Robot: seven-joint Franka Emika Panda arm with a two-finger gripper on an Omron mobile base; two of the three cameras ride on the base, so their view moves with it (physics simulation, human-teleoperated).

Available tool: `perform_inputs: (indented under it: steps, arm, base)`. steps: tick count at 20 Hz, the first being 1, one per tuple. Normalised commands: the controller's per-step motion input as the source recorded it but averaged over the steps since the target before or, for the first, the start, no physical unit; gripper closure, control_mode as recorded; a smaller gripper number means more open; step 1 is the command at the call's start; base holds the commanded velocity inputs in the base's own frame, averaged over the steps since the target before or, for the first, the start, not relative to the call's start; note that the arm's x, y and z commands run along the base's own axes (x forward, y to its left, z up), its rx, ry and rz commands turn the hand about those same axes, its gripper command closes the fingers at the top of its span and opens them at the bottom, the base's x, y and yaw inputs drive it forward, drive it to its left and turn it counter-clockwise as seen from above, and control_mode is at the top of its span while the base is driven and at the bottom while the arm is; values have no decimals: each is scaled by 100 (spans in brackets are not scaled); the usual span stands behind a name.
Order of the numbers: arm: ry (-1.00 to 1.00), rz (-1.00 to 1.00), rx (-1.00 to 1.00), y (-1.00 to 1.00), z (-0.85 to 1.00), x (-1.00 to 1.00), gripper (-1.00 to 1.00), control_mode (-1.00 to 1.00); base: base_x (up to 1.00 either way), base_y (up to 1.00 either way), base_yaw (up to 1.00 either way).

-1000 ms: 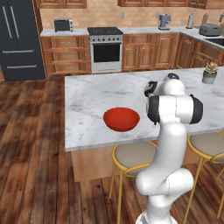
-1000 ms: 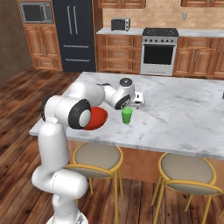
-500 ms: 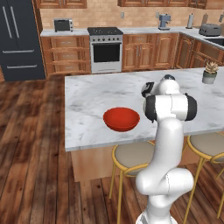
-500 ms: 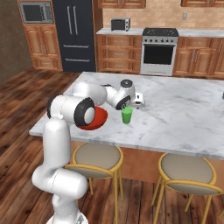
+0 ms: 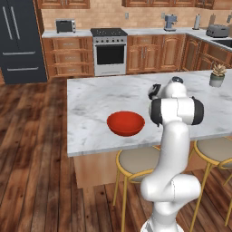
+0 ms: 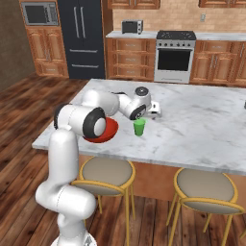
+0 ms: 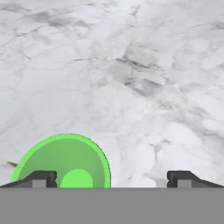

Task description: Place the cup inside the bowl on the dining table and move the bowl to any counter.

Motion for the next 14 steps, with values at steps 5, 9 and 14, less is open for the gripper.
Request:
perform_inputs:
  steps: [5, 9, 14]
  arm:
    - [0, 0, 0, -6, 0, 0, -100, -100]
    - [0, 0, 0, 0, 0, 0, -100, -100]
    - [0, 0, 0, 0, -5, 0, -100, -100]
  base:
    - [0, 0, 0]
    - [0, 0, 0]
    - [0, 0, 0]
